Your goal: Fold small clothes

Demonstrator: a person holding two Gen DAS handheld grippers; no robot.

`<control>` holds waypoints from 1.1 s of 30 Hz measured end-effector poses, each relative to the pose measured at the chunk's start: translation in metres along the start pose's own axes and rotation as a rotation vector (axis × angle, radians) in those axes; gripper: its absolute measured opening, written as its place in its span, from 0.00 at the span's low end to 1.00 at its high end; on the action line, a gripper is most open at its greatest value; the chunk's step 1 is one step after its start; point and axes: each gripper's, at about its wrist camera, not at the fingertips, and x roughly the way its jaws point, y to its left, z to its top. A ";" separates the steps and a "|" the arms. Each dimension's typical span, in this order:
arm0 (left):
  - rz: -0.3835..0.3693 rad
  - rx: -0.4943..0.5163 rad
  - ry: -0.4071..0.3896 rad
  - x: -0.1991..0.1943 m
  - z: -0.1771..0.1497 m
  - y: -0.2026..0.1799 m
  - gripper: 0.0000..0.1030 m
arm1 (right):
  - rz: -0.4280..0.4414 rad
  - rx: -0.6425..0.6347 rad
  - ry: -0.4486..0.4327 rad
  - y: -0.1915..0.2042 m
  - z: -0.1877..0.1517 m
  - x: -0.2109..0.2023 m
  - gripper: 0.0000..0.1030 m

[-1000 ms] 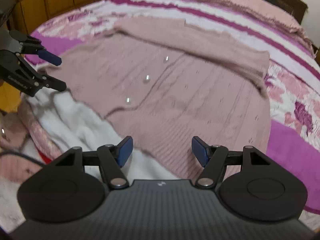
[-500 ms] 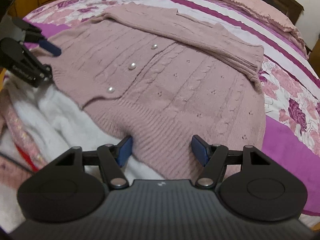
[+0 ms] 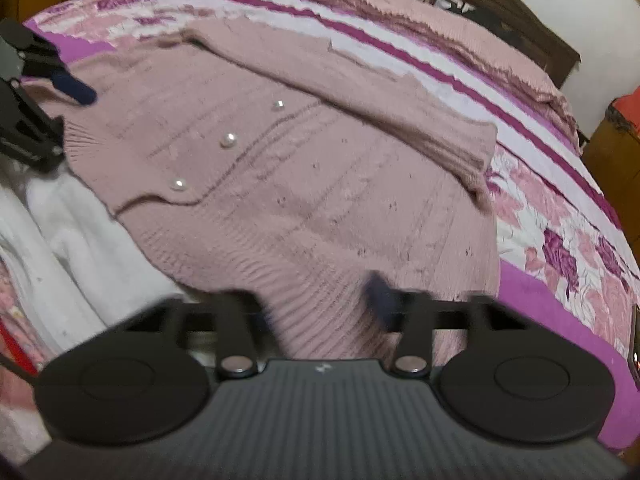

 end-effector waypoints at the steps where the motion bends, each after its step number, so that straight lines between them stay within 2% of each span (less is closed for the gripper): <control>1: -0.003 -0.002 -0.011 -0.002 0.000 0.000 0.24 | -0.001 0.012 -0.008 -0.002 0.001 -0.002 0.16; 3: -0.004 -0.019 -0.027 -0.005 0.003 0.002 0.13 | -0.009 0.035 -0.027 -0.006 0.003 -0.005 0.13; 6: -0.015 -0.067 -0.055 -0.011 0.008 0.009 0.08 | -0.023 0.066 -0.055 -0.010 0.009 -0.009 0.11; 17: 0.030 -0.157 -0.227 -0.044 0.049 0.029 0.06 | -0.105 0.153 -0.188 -0.028 0.042 -0.021 0.08; 22: 0.056 -0.198 -0.284 -0.047 0.080 0.044 0.06 | -0.132 0.176 -0.224 -0.044 0.068 -0.018 0.08; 33: 0.113 -0.202 -0.392 -0.032 0.154 0.075 0.06 | -0.219 0.145 -0.294 -0.076 0.126 0.010 0.08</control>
